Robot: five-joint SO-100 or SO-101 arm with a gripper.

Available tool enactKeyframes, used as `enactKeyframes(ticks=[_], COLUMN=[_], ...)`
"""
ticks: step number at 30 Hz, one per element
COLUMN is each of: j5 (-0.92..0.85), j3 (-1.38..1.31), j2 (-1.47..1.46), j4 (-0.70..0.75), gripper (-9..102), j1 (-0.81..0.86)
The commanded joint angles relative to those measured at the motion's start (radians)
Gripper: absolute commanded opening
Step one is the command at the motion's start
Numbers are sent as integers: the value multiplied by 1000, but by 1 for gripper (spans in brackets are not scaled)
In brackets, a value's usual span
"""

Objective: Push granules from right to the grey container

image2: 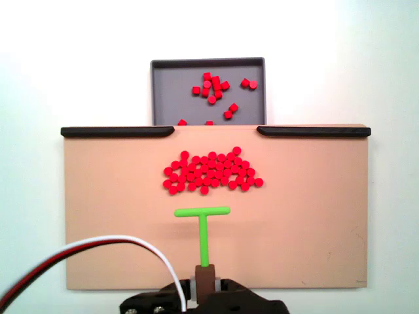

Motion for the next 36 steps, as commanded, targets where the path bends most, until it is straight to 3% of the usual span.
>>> enactKeyframes(ticks=[1,36], j5=[-5,6], j3=[-35,-25], j2=[18,32], j4=[2,12], gripper=[0,0], j1=[0,9])
